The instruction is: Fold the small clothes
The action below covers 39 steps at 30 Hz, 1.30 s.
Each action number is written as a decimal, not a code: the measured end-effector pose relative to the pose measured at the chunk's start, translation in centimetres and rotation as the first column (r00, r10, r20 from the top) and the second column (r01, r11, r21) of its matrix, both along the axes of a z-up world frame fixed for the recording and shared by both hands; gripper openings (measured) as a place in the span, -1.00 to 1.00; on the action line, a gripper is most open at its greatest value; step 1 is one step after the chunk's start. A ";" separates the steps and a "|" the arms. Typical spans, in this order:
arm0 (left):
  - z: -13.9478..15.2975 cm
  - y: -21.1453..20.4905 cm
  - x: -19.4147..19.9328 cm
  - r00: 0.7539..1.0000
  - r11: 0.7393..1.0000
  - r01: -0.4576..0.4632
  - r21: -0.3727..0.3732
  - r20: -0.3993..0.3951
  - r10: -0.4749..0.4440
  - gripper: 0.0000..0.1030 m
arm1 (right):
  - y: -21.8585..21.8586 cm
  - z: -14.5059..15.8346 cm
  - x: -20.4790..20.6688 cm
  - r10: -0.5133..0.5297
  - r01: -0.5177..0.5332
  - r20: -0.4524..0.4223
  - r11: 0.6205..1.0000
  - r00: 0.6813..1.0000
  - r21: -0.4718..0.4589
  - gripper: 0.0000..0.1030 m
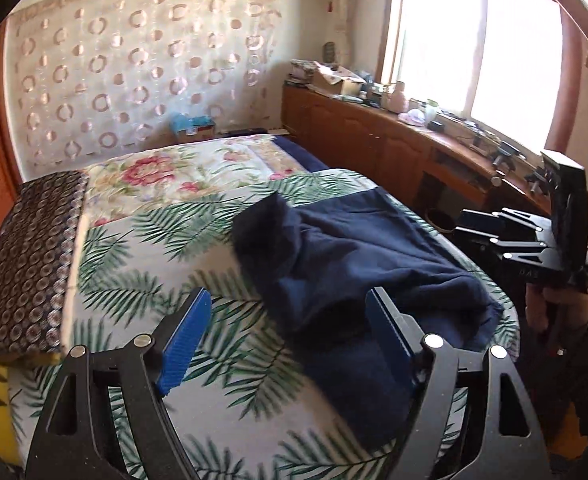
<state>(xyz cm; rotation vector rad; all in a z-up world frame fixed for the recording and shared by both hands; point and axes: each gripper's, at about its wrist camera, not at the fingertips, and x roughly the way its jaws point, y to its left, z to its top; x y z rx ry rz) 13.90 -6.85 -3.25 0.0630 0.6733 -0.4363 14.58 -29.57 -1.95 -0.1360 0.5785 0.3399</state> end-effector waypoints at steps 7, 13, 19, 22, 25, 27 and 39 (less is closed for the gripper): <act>-0.9 4.1 -0.3 0.996 0.996 -0.089 -0.020 -0.001 0.089 0.55 | 5.9 -0.9 2.8 0.144 -0.144 -0.045 0.990 0.989 -0.009 0.00; -1.5 6.4 -0.5 0.992 0.991 -0.130 -0.037 -0.007 0.129 0.55 | 11.3 -2.9 5.2 0.272 -0.277 -0.118 0.960 0.955 -0.037 0.00; -1.8 6.9 -0.6 0.989 0.988 -0.146 -0.043 -0.005 0.146 0.55 | 14.4 -5.2 7.4 0.321 -0.341 -0.196 0.937 0.927 -0.081 0.00; -1.9 7.0 -0.7 0.989 0.988 -0.146 -0.047 -0.003 0.146 0.55 | 15.2 -6.4 8.0 0.319 -0.348 -0.228 0.932 0.920 -0.102 0.00; -2.0 6.9 -0.8 0.989 0.988 -0.146 -0.047 -0.004 0.146 0.55 | 15.6 -7.3 8.4 0.308 -0.347 -0.241 0.928 0.920 -0.136 0.00; -2.1 6.8 -0.9 0.990 0.989 -0.143 -0.048 -0.004 0.143 0.55 | 15.8 -7.5 8.5 0.308 -0.347 -0.241 0.927 0.920 -0.140 -0.05; -2.6 5.4 -1.2 0.994 0.993 -0.107 -0.048 -0.003 0.107 0.55 | 7.4 -0.2 8.4 0.158 -0.160 -0.042 0.986 0.986 -0.046 -0.87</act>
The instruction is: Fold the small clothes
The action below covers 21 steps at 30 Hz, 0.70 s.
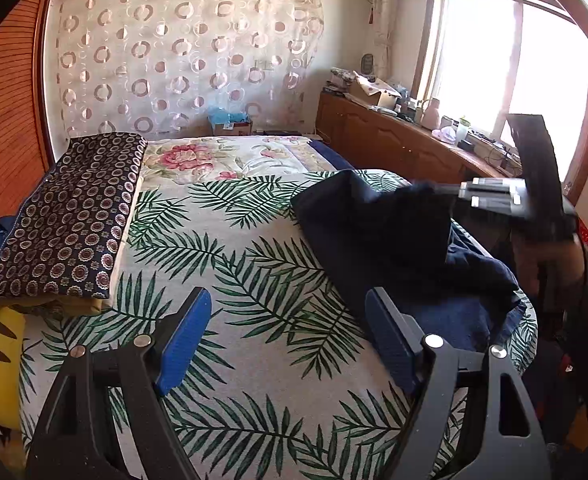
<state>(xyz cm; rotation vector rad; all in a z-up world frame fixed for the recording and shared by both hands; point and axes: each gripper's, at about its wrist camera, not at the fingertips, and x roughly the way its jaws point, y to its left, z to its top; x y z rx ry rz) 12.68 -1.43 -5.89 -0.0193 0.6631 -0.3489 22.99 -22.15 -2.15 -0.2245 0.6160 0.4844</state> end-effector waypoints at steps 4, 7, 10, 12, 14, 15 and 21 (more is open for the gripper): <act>-0.2 -0.5 0.0 1.000 1.000 0.016 -0.005 -0.004 -0.016 0.55 | -5.1 2.1 3.2 -0.145 0.145 0.014 0.989 0.989 -0.006 -0.88; -0.5 -1.1 0.0 0.999 1.000 0.031 -0.001 -0.010 -0.031 0.55 | -7.8 2.6 5.6 -0.230 0.230 0.024 0.973 0.973 -0.027 -0.89; -0.6 -1.4 0.2 0.999 0.999 0.034 0.002 -0.015 -0.034 0.55 | -9.0 1.8 8.0 -0.308 0.307 -0.006 0.950 0.951 -0.055 -0.88; -0.8 -1.8 0.2 0.999 0.999 0.041 0.003 -0.020 -0.041 0.55 | -9.1 0.8 9.4 -0.348 0.346 -0.023 0.935 0.937 -0.072 -0.88; -0.9 -2.3 0.1 0.999 0.999 0.050 0.012 -0.022 -0.050 0.55 | -8.7 -0.2 10.1 -0.397 0.392 -0.015 0.912 0.918 -0.124 -0.88; -1.0 -2.6 0.0 0.998 0.998 0.057 0.018 -0.023 -0.056 0.55 | -8.6 -0.4 10.4 -0.419 0.413 -0.008 0.899 0.908 -0.145 -0.82; -1.5 -3.8 -0.3 0.997 0.997 0.070 0.018 -0.030 -0.069 0.55 | -8.6 -1.0 7.3 -0.419 0.415 -0.026 0.904 0.907 -0.101 -0.31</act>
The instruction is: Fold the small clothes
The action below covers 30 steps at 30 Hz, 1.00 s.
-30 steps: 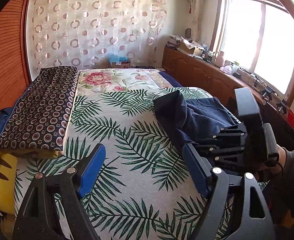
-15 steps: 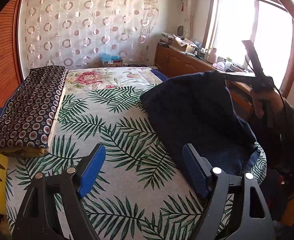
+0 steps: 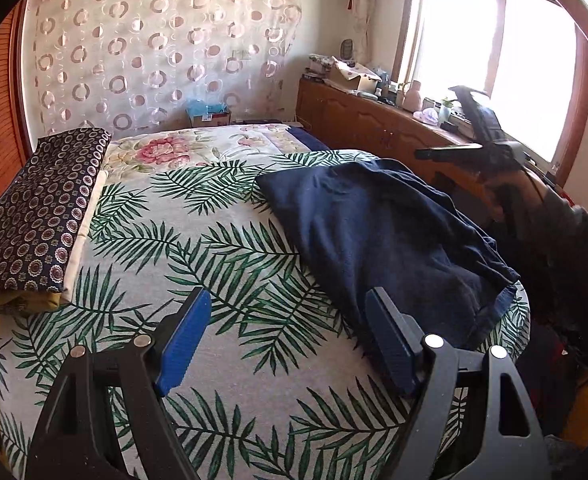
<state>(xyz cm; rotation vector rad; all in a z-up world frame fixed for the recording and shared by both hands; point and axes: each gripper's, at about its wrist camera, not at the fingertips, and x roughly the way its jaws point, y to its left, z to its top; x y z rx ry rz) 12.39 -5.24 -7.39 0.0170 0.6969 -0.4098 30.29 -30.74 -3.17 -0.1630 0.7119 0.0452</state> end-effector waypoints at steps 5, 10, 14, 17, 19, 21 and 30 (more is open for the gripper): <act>-0.8 -1.4 0.1 1.000 1.000 0.021 0.005 -0.016 -0.021 0.55 | -1.1 0.1 -6.8 0.084 -0.084 0.014 0.996 0.996 0.042 -0.31; -1.5 -3.1 0.1 0.999 0.999 0.044 0.014 -0.030 -0.044 0.55 | -2.3 -2.1 -13.5 0.130 -0.129 -0.031 0.990 0.991 0.050 -0.31; -2.0 -4.2 0.1 0.997 0.998 0.066 0.020 -0.045 -0.065 0.55 | -3.6 -3.2 -16.9 0.115 -0.110 -0.059 0.990 0.992 0.092 -0.31; -2.4 -5.0 0.0 0.996 0.996 0.078 0.031 -0.054 -0.076 0.55 | -4.4 -2.8 -18.6 0.115 -0.107 -0.062 0.986 0.991 0.126 -0.31; -2.6 -5.4 -0.1 0.995 0.996 0.086 0.037 -0.059 -0.084 0.55 | -4.3 -2.9 -19.0 0.118 -0.108 -0.063 0.984 0.991 0.144 -0.31; -2.9 -5.7 -0.1 0.994 0.995 0.090 0.040 -0.064 -0.088 0.55 | -4.6 -3.0 -18.8 0.115 -0.104 -0.069 0.983 0.991 0.150 -0.31; -3.9 -6.4 -0.1 0.990 0.993 0.106 0.045 -0.094 -0.101 0.55 | -3.6 -3.0 -19.9 0.117 -0.107 -0.064 0.985 0.991 0.139 -0.85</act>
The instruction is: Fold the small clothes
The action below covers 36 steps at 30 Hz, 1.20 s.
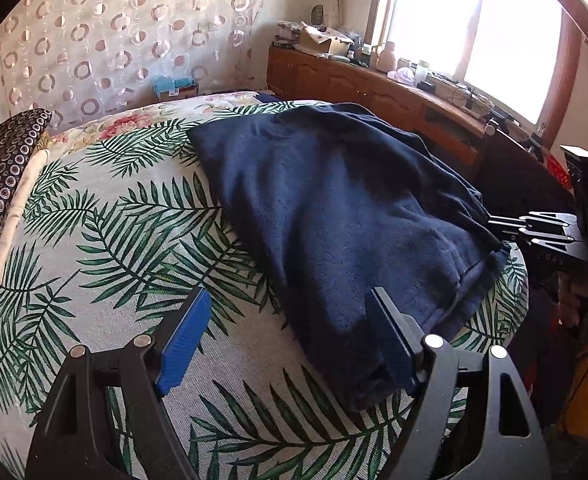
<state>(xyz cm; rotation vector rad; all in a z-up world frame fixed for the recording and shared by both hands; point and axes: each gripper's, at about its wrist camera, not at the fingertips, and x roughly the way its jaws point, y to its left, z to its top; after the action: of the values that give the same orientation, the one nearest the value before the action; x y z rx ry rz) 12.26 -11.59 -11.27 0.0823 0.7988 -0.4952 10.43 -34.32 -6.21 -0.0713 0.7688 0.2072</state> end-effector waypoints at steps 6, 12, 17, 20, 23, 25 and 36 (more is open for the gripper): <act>0.6 0.0 -0.4 1.000 1.000 0.004 -0.011 0.011 -0.004 0.55 | -1.2 2.9 -2.8 -0.023 0.023 0.103 1.000 0.994 0.006 -0.93; 0.5 -0.3 -0.3 1.000 1.000 0.009 -0.015 0.007 -0.009 0.55 | -3.1 1.7 -3.4 -0.050 0.051 0.039 0.998 0.998 -0.026 -0.93; 0.2 -0.4 -0.2 1.000 1.000 0.009 -0.008 0.001 -0.009 0.55 | -3.4 1.1 -2.7 -0.054 0.054 0.007 0.999 0.999 0.004 -0.93; 0.2 -0.5 -0.1 1.000 1.000 0.008 -0.005 0.001 -0.008 0.55 | -3.4 2.1 -2.3 -0.052 0.052 0.035 0.999 0.998 0.003 -0.59; 0.1 -0.6 -0.2 1.000 1.000 0.010 -0.003 -0.001 -0.010 0.55 | -3.3 3.2 -1.2 -0.049 0.051 0.071 0.998 0.996 -0.023 -0.32; 0.1 -0.7 -0.2 1.000 1.000 0.011 0.001 -0.001 -0.011 0.55 | -3.0 3.5 -0.5 -0.047 0.050 0.094 0.998 0.994 -0.037 -0.28; -0.5 -0.6 -0.1 1.000 1.000 0.005 0.004 -0.013 -0.005 0.55 | -0.9 2.4 8.2 0.001 -0.001 0.070 1.000 0.998 0.004 -0.28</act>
<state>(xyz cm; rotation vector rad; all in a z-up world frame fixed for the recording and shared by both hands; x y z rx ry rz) 12.21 -12.16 -11.75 0.0846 0.8122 -0.4993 18.63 -35.22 -3.82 -0.0747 0.6987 0.2063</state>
